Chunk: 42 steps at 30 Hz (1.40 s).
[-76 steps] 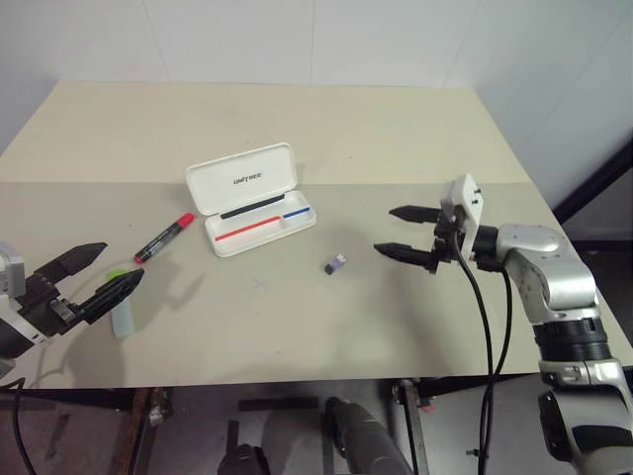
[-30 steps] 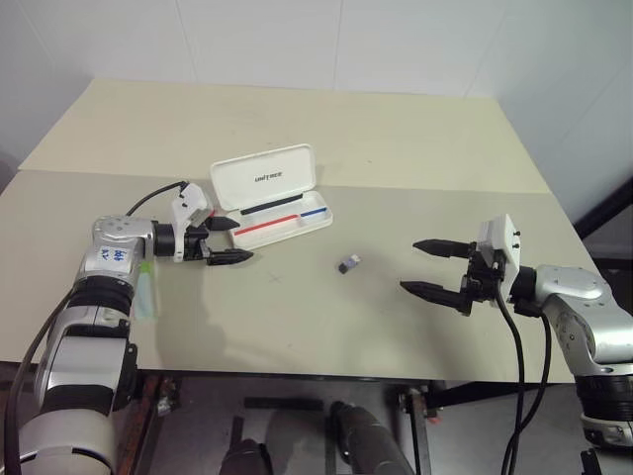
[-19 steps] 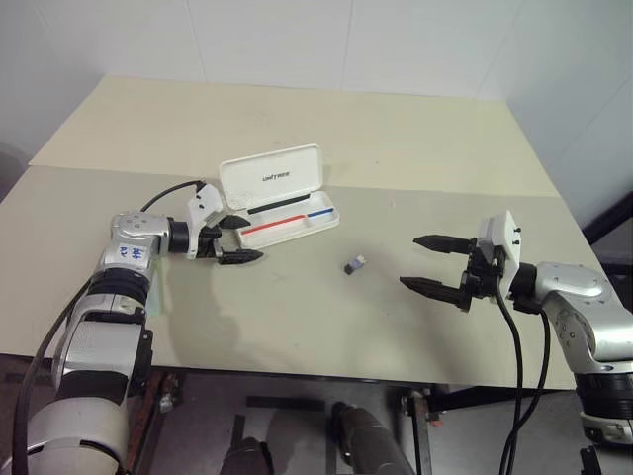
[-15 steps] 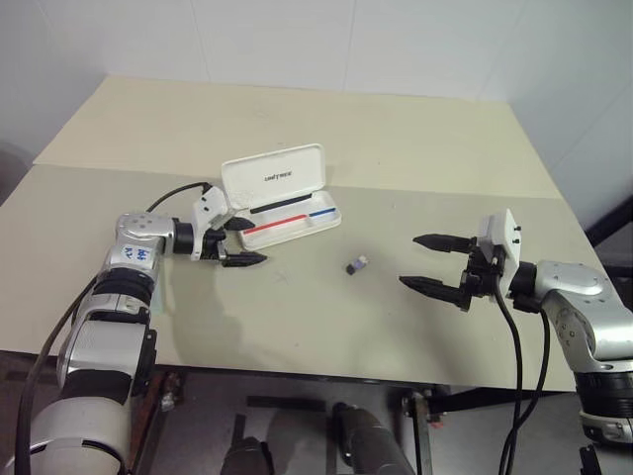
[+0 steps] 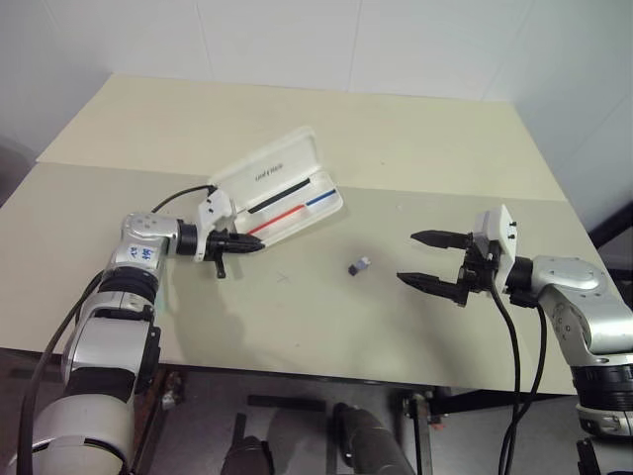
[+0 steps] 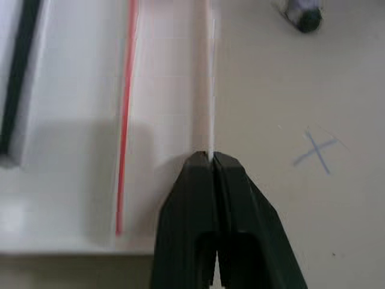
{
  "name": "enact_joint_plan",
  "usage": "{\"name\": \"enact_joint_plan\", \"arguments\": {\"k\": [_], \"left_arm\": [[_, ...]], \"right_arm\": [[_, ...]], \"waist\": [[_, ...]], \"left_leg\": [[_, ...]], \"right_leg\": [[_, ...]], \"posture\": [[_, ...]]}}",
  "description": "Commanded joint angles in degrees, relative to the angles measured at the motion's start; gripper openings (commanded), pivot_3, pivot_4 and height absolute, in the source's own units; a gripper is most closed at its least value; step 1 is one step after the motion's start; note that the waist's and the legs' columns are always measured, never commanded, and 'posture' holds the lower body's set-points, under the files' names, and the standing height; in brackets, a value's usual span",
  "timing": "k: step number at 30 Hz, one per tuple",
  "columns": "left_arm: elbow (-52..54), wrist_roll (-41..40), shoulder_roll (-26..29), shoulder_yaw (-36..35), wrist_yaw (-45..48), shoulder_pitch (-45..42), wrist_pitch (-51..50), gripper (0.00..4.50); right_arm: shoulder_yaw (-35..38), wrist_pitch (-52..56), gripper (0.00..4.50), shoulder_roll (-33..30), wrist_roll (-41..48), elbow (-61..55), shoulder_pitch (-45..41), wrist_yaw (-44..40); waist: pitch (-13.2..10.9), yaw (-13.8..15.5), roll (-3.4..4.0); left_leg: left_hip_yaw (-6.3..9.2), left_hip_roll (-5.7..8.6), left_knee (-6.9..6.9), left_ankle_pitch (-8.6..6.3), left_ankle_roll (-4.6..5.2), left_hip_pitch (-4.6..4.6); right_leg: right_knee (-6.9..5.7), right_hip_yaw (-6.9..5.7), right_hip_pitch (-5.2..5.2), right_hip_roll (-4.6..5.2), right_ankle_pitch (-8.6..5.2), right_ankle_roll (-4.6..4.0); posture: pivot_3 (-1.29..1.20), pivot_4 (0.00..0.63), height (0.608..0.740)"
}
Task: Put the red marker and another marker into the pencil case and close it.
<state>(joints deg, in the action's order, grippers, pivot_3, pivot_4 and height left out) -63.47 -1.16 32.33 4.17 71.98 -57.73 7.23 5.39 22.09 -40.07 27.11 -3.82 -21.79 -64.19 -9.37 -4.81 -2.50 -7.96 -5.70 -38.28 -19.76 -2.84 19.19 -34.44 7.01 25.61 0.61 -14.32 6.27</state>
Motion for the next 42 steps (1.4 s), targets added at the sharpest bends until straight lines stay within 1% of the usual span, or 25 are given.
{"name": "enact_joint_plan", "arguments": {"k": [1, 5, 8, 12, 16, 20, 26, 32, 33, 42], "left_arm": [[-0.37, 0.77, 0.61, -0.09, 0.61, -0.44, 0.60, 0.01], [1.67, 0.50, 1.51, -0.29, 1.99, -1.02, 1.19, 0.01], [5.57, -0.37, 2.54, 0.01, 5.82, -0.11, -0.02, 0.01], [15.38, -1.68, 5.42, 1.22, 13.48, 4.11, -3.36, 0.01], [25.75, -2.53, 8.62, 1.83, 17.12, 8.05, -8.20, 0.01], [35.74, -3.90, 12.30, 2.75, 18.83, 12.61, -11.96, 0.01], [46.64, -5.08, 16.36, 4.36, 17.82, 19.30, -12.84, 0.01], [49.61, -3.89, 17.55, 6.65, 16.14, 21.13, -11.80, 0.01], [49.56, -3.63, 17.54, 6.90, 15.80, 21.12, -11.56, 0.01], [48.32, -0.94, 16.00, 7.95, 11.41, 20.16, -8.44, 0.01]], "right_arm": [[0.55, -1.30, 4.50, -0.01, 0.36, 0.09, -0.93, -0.02], [0.37, -1.69, 4.50, -0.15, 0.31, 0.70, -1.40, -0.13], [0.35, -1.83, 4.50, -0.33, 0.33, 0.98, -1.59, -0.32], [0.24, -1.86, 4.50, -0.49, 0.23, 1.45, -1.98, -0.60], [0.12, -1.85, 4.50, -0.47, 0.14, 1.76, -2.29, -0.81], [0.08, -1.72, 4.50, -0.42, 0.16, 1.72, -2.33, -0.87], [-0.05, -1.67, 4.50, -0.24, 0.06, 1.94, -2.54, -0.86], [-0.30, -1.79, 4.50, 0.14, -0.20, 2.35, -2.94, -0.94], [-0.30, -1.80, 4.50, 0.18, -0.21, 2.37, -2.96, -0.94], [-0.12, -1.76, 4.50, 0.23, -0.25, 2.11, -2.54, -0.58]], "waist": [[0.00, 0.00, 0.00], [0.00, -0.06, 0.00], [-0.01, -0.07, 0.01], [-0.02, -0.16, 0.03], [-0.04, -0.09, 0.05], [-0.04, -0.06, 0.05], [-0.04, -0.05, 0.06], [-0.04, 0.03, 0.06], [-0.04, 0.01, 0.06], [-0.04, 0.11, 0.06]], "left_leg": [[0.00, -0.01, -0.01, 0.00, 0.00, 0.01], [-0.01, -0.01, -0.01, 0.00, 0.00, 0.00], [0.00, -0.02, 0.01, 0.00, -0.01, 0.01], [-0.02, -0.02, 0.07, 0.00, -0.01, 0.01], [-0.03, -0.06, 0.04, 0.00, -0.01, 0.01], [-0.03, -0.05, 0.02, 0.00, 0.00, 0.01], [-0.04, -0.06, 0.01, -0.01, 0.01, 0.01], [-0.04, -0.05, -0.06, -0.01, 0.02, 0.00], [-0.04, -0.04, -0.09, -0.13, 0.23, 0.00], [-0.04, -0.04, -0.15, -0.15, 0.26, -0.01]], "right_leg": [[0.00, 0.00, 0.00, 0.00, 0.00, 0.00], [-0.01, 0.00, 0.00, 0.00, 0.00, 0.00], [-0.01, -0.01, 0.01, -0.01, 0.00, 0.00], [0.04, -0.01, 0.01, -0.01, 0.00, -0.01], [0.01, -0.02, 0.03, -0.01, -0.01, -0.02], [-0.02, -0.01, 0.03, 0.00, -0.01, -0.02], [-0.01, 0.00, 0.03, 0.00, -0.02, -0.03], [0.00, 0.01, 0.03, 0.00, -0.04, -0.08], [0.01, 0.01, 0.03, 0.00, -0.04, -0.08], [0.01, 0.02, 0.03, 0.00, -0.05, -0.09]], "posture": [[0.00, 0.150, 0.740], [0.00, 0.150, 0.740], [0.00, 0.150, 0.740], [0.00, 0.150, 0.740], [0.00, 0.150, 0.740], [0.00, 0.150, 0.740], [0.00, 0.150, 0.740], [0.00, 0.150, 0.740], [0.00, 0.150, 0.740], [0.00, 0.150, 0.740]]}}
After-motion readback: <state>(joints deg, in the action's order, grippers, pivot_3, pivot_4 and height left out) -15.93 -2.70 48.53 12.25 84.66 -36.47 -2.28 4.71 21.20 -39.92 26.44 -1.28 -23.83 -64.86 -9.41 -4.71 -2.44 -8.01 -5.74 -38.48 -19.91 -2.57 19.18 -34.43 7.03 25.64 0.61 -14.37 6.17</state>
